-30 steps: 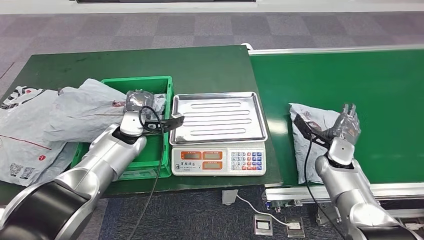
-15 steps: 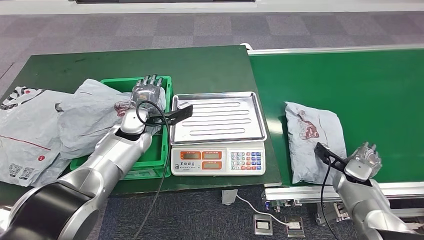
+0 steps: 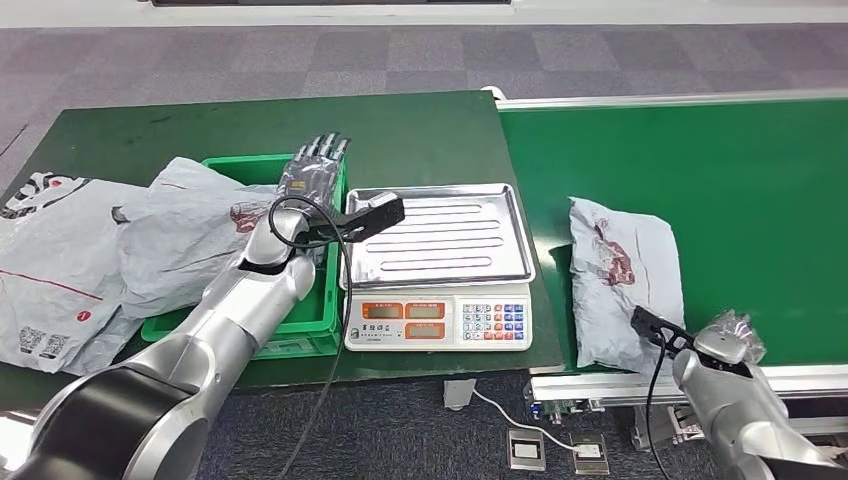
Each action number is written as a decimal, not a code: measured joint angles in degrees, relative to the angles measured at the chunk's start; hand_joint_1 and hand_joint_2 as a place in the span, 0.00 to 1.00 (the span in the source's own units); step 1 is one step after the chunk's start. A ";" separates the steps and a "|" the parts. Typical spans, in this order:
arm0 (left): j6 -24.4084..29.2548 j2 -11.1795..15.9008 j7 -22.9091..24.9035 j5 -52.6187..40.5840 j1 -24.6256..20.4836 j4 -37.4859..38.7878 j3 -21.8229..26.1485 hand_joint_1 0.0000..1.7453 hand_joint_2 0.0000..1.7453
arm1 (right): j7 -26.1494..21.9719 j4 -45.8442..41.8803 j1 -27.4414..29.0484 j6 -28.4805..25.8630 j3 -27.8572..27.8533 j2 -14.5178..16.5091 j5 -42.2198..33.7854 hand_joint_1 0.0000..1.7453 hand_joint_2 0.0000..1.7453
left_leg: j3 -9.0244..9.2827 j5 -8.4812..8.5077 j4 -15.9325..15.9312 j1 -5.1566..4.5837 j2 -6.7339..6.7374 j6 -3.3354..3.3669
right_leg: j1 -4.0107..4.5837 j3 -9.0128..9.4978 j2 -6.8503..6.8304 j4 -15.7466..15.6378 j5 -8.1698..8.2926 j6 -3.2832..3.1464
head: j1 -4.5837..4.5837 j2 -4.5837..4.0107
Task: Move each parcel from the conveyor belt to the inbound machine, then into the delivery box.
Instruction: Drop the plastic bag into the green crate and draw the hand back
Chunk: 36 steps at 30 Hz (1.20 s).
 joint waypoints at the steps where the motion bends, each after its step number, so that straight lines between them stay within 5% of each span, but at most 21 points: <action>1: 1.09 -0.38 -1.84 1.31 0.23 -0.59 0.48 0.00 0.00 | -1.21 0.34 -0.35 1.79 -0.13 -0.04 -0.19 0.51 1.00 | 0.01 0.00 0.00 0.00 0.00 0.00 | 0.00 0.01 0.00 -0.01 0.00 0.00 | 0.00 0.00; 3: 2.55 -1.37 -6.96 5.47 1.12 -2.48 1.72 0.00 0.00 | -5.01 1.18 -1.22 6.34 -0.73 -0.07 -0.85 1.00 1.00 | 0.04 -0.01 0.01 0.01 0.01 0.00 | 0.02 0.06 0.00 -0.01 0.00 0.00 | 0.00 0.00; 6: 2.60 -2.76 -13.09 11.30 3.06 -6.00 2.85 0.00 0.00 | -10.52 2.17 -2.70 11.66 -1.44 -0.03 -1.55 1.00 1.00 | 0.12 -0.05 0.01 0.02 0.13 0.03 | 0.03 0.15 0.06 -0.02 0.01 0.00 | -0.01 0.00; 12: 2.24 -4.27 -14.24 13.91 7.41 -12.78 2.94 0.00 0.00 | -15.22 3.08 -5.70 10.79 -1.50 2.02 -1.73 1.00 1.00 | 0.19 -0.06 0.00 0.02 0.41 0.04 | 0.04 0.11 0.32 -0.01 0.09 0.01 | 0.01 0.00; 36: 1.27 -4.56 -14.10 14.95 10.79 -19.24 2.87 0.00 0.00 | -16.66 4.22 -7.12 9.31 -1.50 4.96 -2.31 1.00 1.00 | 0.11 -0.04 0.00 0.01 0.16 0.02 | 0.02 0.08 0.14 0.04 0.03 0.02 | 0.01 0.00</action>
